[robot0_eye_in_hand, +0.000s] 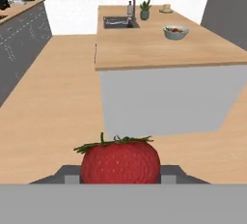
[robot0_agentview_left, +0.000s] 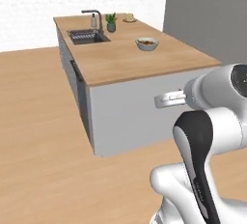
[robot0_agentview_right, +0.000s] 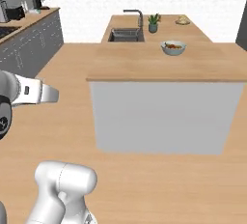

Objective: Take the strawberry from the fridge and place it on top of the pancake, located on the dining counter.

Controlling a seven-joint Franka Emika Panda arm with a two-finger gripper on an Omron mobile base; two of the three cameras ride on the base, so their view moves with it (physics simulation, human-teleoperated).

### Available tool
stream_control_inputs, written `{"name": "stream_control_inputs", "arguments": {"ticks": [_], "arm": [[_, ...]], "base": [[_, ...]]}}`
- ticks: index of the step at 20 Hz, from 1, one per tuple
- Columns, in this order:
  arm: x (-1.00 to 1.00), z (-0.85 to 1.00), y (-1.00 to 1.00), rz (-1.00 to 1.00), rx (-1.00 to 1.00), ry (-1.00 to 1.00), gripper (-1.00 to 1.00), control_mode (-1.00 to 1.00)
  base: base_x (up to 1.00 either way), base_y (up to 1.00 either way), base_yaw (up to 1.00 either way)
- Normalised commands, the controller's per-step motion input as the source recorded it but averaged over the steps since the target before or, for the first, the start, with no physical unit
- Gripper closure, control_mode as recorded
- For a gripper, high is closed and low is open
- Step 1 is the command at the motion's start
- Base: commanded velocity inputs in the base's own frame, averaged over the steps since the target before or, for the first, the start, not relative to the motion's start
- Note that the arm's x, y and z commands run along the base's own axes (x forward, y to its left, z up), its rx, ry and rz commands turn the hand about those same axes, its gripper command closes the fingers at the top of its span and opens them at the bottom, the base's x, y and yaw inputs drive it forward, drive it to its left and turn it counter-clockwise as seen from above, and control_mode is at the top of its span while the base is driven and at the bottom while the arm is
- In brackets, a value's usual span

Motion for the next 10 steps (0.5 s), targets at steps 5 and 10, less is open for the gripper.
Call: {"name": "stream_control_inputs", "arguments": {"ticks": [5,10], "arm": [[0.0,0.0,0.0,0.0,0.0,0.0,1.0,1.0],[0.0,0.0,0.0,0.0,0.0,0.0,1.0,1.0]], "base": [[1.0,-1.0,-0.29],[0.98,-1.0,-0.2]]}}
